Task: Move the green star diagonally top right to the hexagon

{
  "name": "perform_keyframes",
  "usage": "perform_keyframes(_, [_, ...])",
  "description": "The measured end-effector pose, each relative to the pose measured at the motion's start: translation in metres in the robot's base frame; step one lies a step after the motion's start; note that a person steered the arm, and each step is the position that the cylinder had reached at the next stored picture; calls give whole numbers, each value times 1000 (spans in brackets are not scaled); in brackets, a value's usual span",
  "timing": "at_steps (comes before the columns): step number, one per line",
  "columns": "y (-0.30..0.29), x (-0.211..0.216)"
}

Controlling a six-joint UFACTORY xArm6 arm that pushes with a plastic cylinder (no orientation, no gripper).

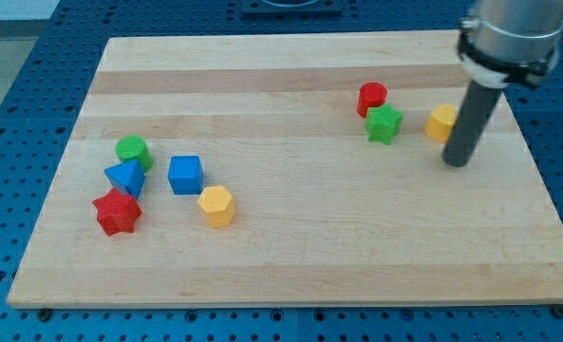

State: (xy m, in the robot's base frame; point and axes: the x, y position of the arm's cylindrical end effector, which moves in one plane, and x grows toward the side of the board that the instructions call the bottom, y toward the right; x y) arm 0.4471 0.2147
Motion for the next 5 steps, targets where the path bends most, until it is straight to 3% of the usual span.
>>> perform_keyframes(2, [8, -12])
perform_keyframes(5, [-29, -31])
